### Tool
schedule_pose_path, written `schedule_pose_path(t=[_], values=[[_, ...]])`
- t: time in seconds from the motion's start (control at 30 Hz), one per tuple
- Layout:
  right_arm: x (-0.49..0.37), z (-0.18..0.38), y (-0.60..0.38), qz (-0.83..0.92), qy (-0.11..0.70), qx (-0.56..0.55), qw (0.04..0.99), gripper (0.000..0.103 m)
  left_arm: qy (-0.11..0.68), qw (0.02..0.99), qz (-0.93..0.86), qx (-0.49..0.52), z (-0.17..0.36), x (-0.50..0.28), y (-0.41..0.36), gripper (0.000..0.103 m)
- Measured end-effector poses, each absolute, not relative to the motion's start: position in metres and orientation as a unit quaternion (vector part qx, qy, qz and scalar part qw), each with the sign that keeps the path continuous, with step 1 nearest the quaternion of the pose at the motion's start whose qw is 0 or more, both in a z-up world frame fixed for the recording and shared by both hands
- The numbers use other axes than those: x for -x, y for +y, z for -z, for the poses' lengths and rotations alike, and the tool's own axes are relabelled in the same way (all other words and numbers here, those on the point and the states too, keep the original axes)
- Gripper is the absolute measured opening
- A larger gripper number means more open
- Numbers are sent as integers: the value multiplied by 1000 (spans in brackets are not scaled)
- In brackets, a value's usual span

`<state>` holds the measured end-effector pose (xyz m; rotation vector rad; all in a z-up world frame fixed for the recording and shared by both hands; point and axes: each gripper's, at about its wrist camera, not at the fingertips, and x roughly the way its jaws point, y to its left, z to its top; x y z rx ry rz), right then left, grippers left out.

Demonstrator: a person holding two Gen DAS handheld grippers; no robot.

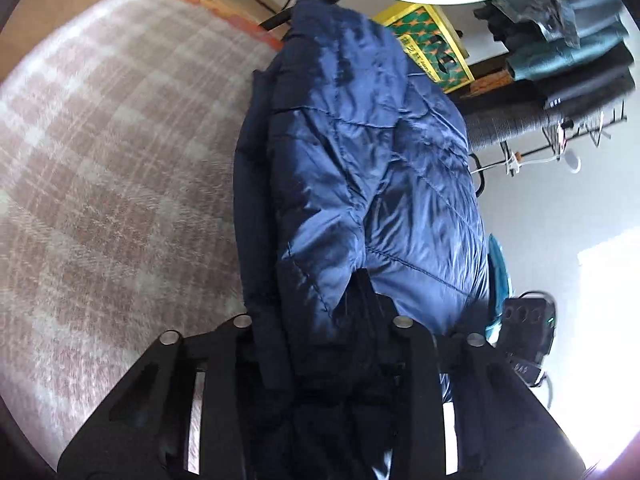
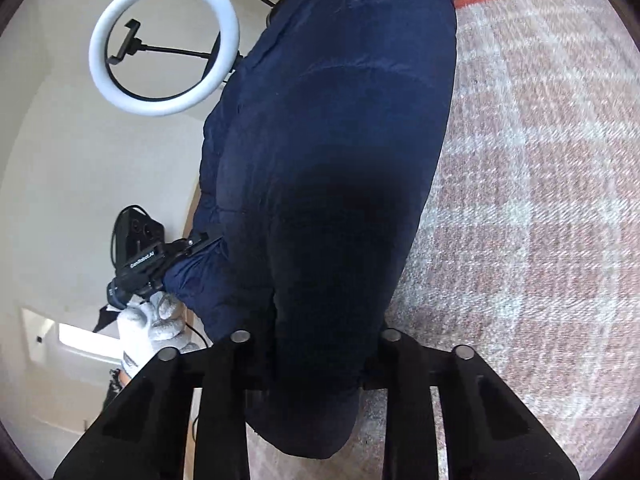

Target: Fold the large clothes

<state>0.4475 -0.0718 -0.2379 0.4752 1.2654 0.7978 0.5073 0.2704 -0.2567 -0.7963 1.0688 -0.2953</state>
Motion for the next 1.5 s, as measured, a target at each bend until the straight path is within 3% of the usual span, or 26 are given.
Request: schedule_pose_path(t=[0.13, 0.3, 0.77, 0.9, 1.0, 1.03, 1.1, 1.3, 1.43, 1.5], values=[[-442, 222, -76, -356, 570, -185, 717, 18, 495, 786, 135, 345, 242, -497, 257, 19], [-417, 199, -97, -368, 576, -158, 712, 18, 509, 779, 149, 335, 225, -469, 234, 17], [-301, 189, -202, -350, 607, -129, 701, 18, 576, 757, 197, 236, 201, -378, 105, 18], [-293, 196, -218, -342, 610, -121, 704, 19, 582, 765, 209, 181, 197, -376, 78, 25], [-301, 201, -208, -344, 607, -102, 709, 26, 584, 764, 204, 183, 197, -381, 78, 36], [-300, 198, -206, -346, 605, -92, 711, 35, 585, 764, 200, 185, 196, -384, 81, 44], [-301, 192, -202, -341, 602, -55, 720, 44, 579, 772, 188, 181, 193, -379, 101, 49], [-303, 176, -222, -346, 576, -57, 738, 49, 552, 784, 159, 234, 193, -389, 151, 55], [-325, 166, -240, -344, 547, -86, 758, 72, 549, 777, 155, 267, 200, -411, 166, 56], [-343, 165, -248, -340, 537, -114, 763, 73, 547, 772, 167, 278, 206, -428, 164, 56]])
